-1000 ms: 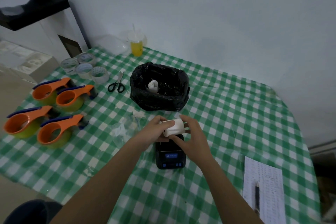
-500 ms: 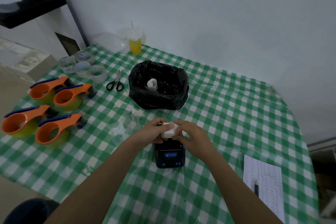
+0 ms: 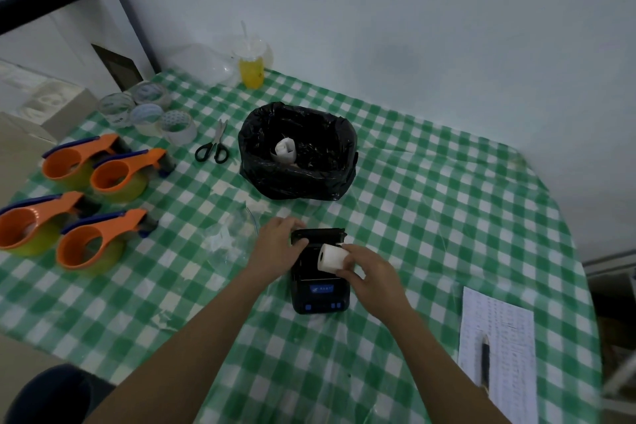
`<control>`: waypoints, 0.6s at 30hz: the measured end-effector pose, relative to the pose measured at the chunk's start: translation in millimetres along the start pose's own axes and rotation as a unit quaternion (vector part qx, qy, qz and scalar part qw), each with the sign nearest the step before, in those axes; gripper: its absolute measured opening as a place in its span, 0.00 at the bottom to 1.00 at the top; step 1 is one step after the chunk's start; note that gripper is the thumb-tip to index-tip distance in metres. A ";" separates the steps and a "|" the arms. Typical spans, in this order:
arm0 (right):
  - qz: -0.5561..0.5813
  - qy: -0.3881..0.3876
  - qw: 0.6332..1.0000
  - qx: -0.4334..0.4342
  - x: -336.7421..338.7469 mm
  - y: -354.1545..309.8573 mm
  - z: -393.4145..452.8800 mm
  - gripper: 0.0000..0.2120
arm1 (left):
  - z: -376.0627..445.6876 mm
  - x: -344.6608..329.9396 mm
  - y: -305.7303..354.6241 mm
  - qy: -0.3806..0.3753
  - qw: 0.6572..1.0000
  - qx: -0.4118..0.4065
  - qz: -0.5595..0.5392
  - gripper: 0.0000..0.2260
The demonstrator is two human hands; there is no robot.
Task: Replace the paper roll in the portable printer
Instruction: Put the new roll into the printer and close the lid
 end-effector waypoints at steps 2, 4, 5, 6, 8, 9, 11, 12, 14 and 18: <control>-0.024 -0.015 1.000 0.006 -7.1 0.9 6.6 0.05 | 2.0 -4.0 -1.6 -0.008 1.000 -0.009 0.018 0.15; -0.051 -0.032 0.998 0.016 -14.2 -1.1 14.5 0.05 | 4.2 -5.9 -2.8 -0.007 1.000 -0.013 0.009 0.16; -0.063 -0.039 0.997 0.022 -17.4 -2.8 18.4 0.04 | 5.5 -6.3 -2.9 -0.006 1.000 -0.015 0.006 0.16; -0.071 -0.044 0.996 0.028 -20.9 -3.9 22.5 0.04 | 7.0 -7.0 -3.1 -0.005 1.000 -0.018 0.006 0.16; -0.083 -0.054 0.994 0.040 -27.8 -4.5 29.6 0.02 | 8.9 -7.6 -3.5 0.000 1.000 -0.022 0.008 0.15; -0.089 -0.058 0.993 0.042 -30.8 -3.8 32.5 0.02 | 9.6 -7.9 -3.9 0.002 1.000 -0.024 0.009 0.14; -0.095 -0.067 0.993 0.035 -36.9 0.8 36.9 0.03 | 10.9 -8.2 -4.5 0.006 1.000 -0.028 0.009 0.14; -0.095 -0.072 0.993 0.026 -39.6 3.9 38.5 0.03 | 11.7 -8.2 -4.9 0.008 0.999 -0.030 0.007 0.13; -0.088 -0.078 0.993 0.012 -43.3 8.8 41.4 0.03 | 13.3 -7.8 -6.3 0.013 0.999 -0.029 0.000 0.13; -0.120 -0.086 0.989 0.015 -49.7 12.9 47.3 0.04 | 14.1 -8.5 -7.1 0.019 1.000 -0.024 -0.003 0.12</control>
Point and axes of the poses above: each hand's wrist, its own z-axis towards the middle knuckle, its own x-axis out of the back of the hand, y = z × x, the point moved 7 cm from there along z, towards the middle knuckle, and after that the axes turned 14 degrees about -y, right-handed, at the moved point
